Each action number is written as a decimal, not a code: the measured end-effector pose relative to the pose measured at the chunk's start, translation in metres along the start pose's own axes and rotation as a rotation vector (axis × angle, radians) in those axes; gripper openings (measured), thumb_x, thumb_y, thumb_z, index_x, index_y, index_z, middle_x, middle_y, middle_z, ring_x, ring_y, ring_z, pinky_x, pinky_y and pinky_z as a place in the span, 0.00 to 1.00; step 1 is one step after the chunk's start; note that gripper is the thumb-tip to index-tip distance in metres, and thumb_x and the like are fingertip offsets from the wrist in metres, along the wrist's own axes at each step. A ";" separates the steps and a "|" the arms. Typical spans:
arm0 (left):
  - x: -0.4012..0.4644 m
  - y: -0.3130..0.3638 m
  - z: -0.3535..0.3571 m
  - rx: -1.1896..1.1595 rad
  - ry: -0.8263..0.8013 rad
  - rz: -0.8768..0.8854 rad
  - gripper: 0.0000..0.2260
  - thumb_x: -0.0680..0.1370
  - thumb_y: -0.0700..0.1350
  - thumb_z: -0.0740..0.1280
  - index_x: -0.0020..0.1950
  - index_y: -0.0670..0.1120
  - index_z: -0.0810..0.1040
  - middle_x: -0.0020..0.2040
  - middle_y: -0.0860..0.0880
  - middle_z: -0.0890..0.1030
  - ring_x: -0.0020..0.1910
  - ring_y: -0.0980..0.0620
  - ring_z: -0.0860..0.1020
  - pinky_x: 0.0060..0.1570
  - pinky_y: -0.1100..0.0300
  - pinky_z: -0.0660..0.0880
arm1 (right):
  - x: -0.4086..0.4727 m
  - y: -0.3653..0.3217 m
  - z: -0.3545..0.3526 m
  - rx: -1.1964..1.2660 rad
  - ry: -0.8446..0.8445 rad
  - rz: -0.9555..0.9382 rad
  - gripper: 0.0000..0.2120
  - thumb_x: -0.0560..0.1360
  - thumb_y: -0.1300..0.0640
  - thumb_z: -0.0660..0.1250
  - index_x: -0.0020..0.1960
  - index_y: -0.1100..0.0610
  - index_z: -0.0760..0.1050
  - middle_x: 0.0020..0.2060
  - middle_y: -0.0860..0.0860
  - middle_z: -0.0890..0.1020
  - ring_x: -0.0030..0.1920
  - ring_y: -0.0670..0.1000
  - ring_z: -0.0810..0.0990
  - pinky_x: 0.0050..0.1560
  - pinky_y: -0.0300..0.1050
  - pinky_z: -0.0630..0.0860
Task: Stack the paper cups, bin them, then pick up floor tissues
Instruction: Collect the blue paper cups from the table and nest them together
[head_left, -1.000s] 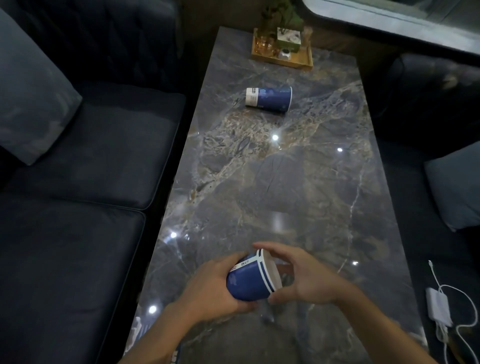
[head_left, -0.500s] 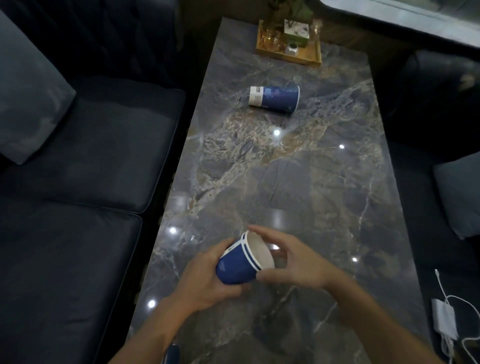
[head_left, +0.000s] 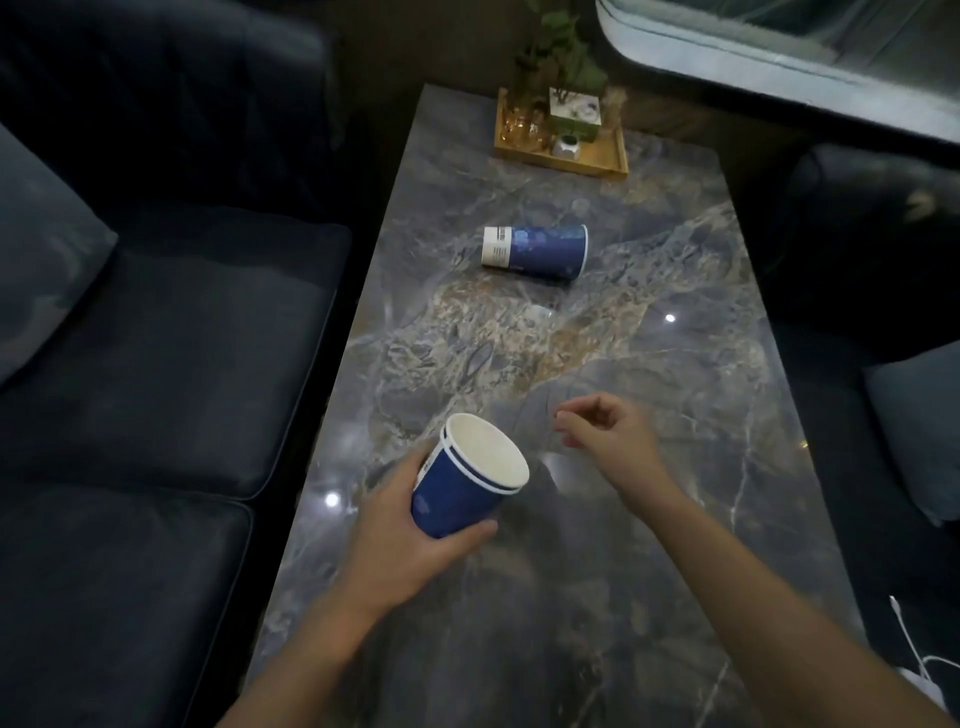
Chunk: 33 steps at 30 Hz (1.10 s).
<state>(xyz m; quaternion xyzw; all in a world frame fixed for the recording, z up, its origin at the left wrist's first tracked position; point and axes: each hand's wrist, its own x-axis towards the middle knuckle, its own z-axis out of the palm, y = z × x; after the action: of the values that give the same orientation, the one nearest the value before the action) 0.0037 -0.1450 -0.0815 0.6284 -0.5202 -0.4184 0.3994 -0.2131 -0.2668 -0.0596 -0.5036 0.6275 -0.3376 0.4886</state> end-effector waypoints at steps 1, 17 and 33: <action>0.007 0.000 -0.001 -0.010 0.009 -0.008 0.38 0.62 0.54 0.82 0.69 0.59 0.71 0.57 0.62 0.82 0.55 0.62 0.81 0.52 0.57 0.81 | 0.012 0.002 0.000 -0.010 0.051 0.006 0.10 0.71 0.66 0.71 0.36 0.53 0.79 0.36 0.57 0.83 0.40 0.56 0.81 0.48 0.60 0.79; 0.087 -0.002 0.000 -0.029 0.055 0.025 0.34 0.61 0.52 0.83 0.63 0.65 0.72 0.55 0.65 0.81 0.53 0.64 0.81 0.45 0.68 0.77 | 0.208 -0.018 0.001 -0.018 0.184 0.089 0.20 0.74 0.60 0.69 0.64 0.60 0.70 0.52 0.56 0.77 0.41 0.53 0.79 0.33 0.44 0.78; 0.095 -0.023 -0.005 -0.020 0.066 -0.009 0.34 0.61 0.51 0.83 0.64 0.60 0.73 0.55 0.62 0.82 0.53 0.63 0.81 0.45 0.69 0.77 | 0.264 -0.023 0.017 0.081 0.264 0.172 0.05 0.78 0.60 0.62 0.42 0.55 0.73 0.34 0.54 0.79 0.31 0.49 0.80 0.25 0.36 0.77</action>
<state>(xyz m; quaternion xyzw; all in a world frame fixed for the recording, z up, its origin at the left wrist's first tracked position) 0.0263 -0.2350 -0.1116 0.6404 -0.4996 -0.4042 0.4207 -0.1937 -0.5256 -0.1160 -0.3790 0.7130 -0.3829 0.4488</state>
